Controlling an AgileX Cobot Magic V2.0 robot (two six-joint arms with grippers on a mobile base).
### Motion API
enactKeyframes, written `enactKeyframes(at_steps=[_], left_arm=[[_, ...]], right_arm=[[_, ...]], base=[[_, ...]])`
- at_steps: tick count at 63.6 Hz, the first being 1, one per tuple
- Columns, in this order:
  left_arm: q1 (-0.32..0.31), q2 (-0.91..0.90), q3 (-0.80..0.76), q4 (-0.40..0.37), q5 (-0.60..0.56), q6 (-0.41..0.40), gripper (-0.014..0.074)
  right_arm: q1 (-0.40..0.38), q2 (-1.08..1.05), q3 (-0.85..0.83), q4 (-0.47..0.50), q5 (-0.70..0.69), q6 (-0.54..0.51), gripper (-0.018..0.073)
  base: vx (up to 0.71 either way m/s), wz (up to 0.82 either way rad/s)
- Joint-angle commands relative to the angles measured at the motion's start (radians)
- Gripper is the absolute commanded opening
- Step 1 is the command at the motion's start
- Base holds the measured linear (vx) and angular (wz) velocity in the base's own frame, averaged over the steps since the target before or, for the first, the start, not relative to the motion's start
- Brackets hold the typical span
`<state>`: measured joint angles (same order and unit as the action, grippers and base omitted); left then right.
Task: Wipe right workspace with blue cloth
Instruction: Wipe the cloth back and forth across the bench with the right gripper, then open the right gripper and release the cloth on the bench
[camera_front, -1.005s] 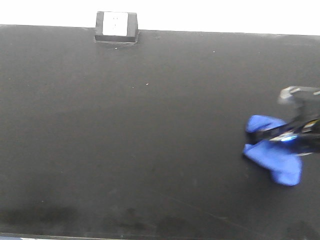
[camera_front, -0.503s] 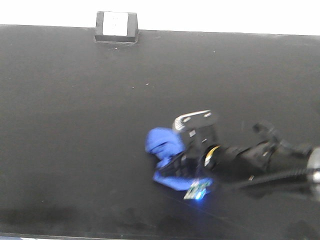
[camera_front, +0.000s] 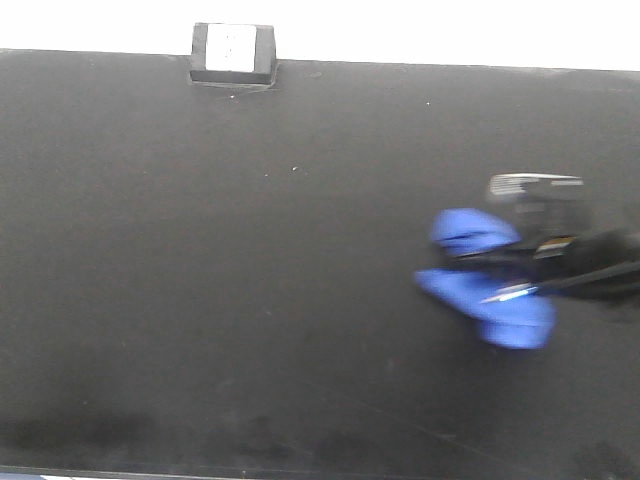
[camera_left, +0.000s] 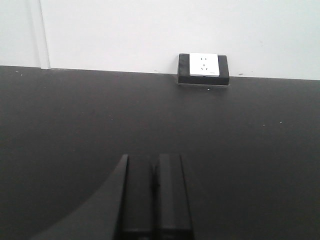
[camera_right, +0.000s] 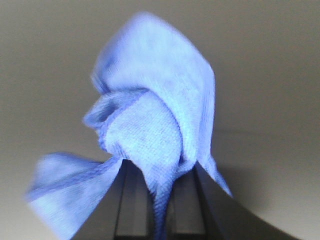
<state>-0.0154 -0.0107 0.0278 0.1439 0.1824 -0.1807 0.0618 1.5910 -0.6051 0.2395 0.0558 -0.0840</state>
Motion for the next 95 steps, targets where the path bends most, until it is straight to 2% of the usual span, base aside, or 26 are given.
enactKeyframes(at_steps=[1, 5, 9, 14, 18, 25, 36, 40, 46, 53, 58, 68, 75, 85, 95], left_arm=[[0.005, -0.015, 0.031, 0.001, -0.081, -0.008, -0.0006], [0.005, -0.015, 0.031, 0.001, -0.081, -0.008, -0.0006], [0.005, -0.015, 0.031, 0.001, -0.081, -0.008, -0.0006], [0.005, -0.015, 0.031, 0.001, -0.081, -0.008, -0.0006], [0.005, -0.015, 0.031, 0.001, -0.081, -0.008, -0.0006], [0.005, -0.015, 0.031, 0.001, -0.081, -0.008, -0.0006], [0.005, -0.015, 0.031, 0.001, -0.081, -0.008, -0.0006], [0.005, -0.015, 0.031, 0.001, -0.081, -0.008, -0.0006], [0.005, -0.015, 0.031, 0.001, -0.081, -0.008, -0.0006], [0.005, -0.015, 0.031, 0.001, -0.081, -0.008, -0.0006], [0.005, -0.015, 0.031, 0.001, -0.081, -0.008, -0.0006], [0.005, -0.015, 0.031, 0.001, -0.081, -0.008, -0.0006], [0.005, -0.015, 0.031, 0.001, -0.081, -0.008, -0.0006], [0.005, -0.015, 0.031, 0.001, -0.081, -0.008, -0.0006], [0.005, -0.015, 0.031, 0.001, -0.081, -0.008, -0.0006]], right_arm=[[-0.144, -0.031, -0.023, -0.006, 0.014, -0.063, 0.0020], [-0.233, -0.031, -0.023, -0.006, 0.014, -0.067, 0.0020], [-0.275, -0.031, -0.023, -0.006, 0.007, -0.066, 0.0020], [-0.286, -0.031, -0.023, -0.003, 0.008, -0.066, 0.0020], [-0.262, -0.031, -0.023, 0.002, 0.018, -0.066, 0.0020], [-0.156, -0.031, -0.023, 0.009, 0.032, -0.055, 0.0020], [0.125, -0.031, -0.023, 0.091, 0.006, -0.042, 0.0022], [0.230, -0.031, -0.023, 0.091, -0.015, -0.054, 0.0024], [0.343, -0.031, -0.023, 0.077, -0.045, -0.081, 0.0025], [0.416, -0.031, -0.023, 0.078, -0.067, -0.083, 0.0033], [0.433, -0.032, -0.023, 0.079, -0.067, -0.083, 0.0048], [0.430, -0.057, -0.023, 0.084, -0.041, -0.058, 0.0132], [0.430, -0.087, -0.023, 0.077, -0.056, -0.072, 0.0239], [0.430, -0.166, -0.023, 0.080, -0.062, -0.065, 0.0447], [0.430, -0.301, -0.023, 0.079, 0.018, -0.065, 0.0540]], base=[[0.00, 0.00], [0.00, 0.00], [0.00, 0.00], [0.00, 0.00], [0.00, 0.00], [0.00, 0.00], [0.00, 0.00], [0.00, 0.00], [0.00, 0.00], [0.00, 0.00], [0.00, 0.00], [0.00, 0.00], [0.00, 0.00], [0.00, 0.00], [0.00, 0.00]])
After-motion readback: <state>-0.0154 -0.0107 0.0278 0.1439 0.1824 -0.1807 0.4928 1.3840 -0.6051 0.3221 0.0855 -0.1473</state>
